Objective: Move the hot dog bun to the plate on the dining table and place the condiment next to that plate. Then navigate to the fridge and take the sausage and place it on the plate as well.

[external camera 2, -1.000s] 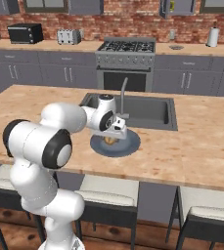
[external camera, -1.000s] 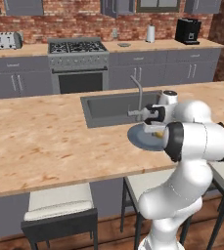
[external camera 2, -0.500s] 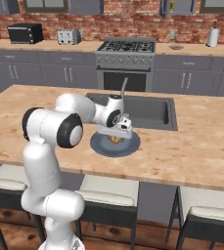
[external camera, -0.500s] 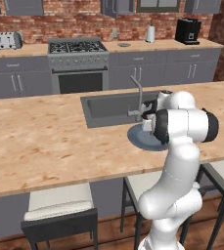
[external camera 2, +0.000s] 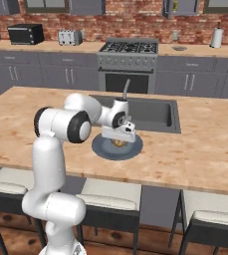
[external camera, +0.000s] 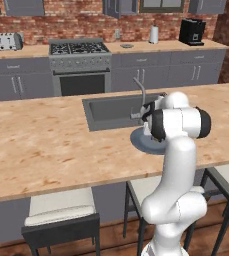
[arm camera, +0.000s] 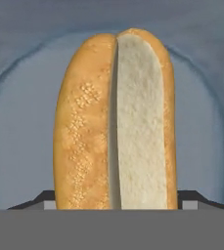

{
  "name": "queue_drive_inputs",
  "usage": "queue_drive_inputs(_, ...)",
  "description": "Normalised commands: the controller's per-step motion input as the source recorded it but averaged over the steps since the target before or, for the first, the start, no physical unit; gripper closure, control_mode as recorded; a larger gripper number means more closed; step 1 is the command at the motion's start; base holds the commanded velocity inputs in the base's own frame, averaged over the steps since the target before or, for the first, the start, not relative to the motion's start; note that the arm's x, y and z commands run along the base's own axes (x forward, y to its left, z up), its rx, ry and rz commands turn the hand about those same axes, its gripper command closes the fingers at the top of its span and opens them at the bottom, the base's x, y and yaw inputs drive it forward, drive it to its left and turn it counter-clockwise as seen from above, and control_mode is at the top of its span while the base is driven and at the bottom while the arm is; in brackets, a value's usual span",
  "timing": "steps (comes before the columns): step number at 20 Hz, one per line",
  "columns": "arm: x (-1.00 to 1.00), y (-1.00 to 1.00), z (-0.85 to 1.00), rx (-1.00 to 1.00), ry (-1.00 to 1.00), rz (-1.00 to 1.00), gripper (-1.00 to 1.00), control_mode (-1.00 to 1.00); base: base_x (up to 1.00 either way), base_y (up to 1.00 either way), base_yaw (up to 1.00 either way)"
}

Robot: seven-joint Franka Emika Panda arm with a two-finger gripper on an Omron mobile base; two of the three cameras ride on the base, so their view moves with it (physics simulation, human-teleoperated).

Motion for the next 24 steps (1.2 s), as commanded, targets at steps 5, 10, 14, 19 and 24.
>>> queue_drive_inputs(5, 0.02, 0.0, -0.22, 0.03, 0.0, 0.0, -1.0, -1.0, 0.0, 0.0, 0.0)
queue_drive_inputs(10, -0.26, 0.0, 0.02, 0.03, -0.12, 0.0, -1.0, -1.0, 0.0, 0.0, 0.0)
queue_drive_inputs(14, -0.16, 0.0, 0.25, 0.0, -0.15, 0.0, -1.0, -1.0, 0.0, 0.0, 0.0)
queue_drive_inputs(19, -0.12, 0.0, 0.58, 0.0, -0.24, -0.01, -1.0, -1.0, 0.0, 0.0, 0.0)
queue_drive_inputs(24, -0.43, 0.0, 0.84, 0.0, -0.39, -0.01, -1.0, -1.0, 0.0, 0.0, 0.0)
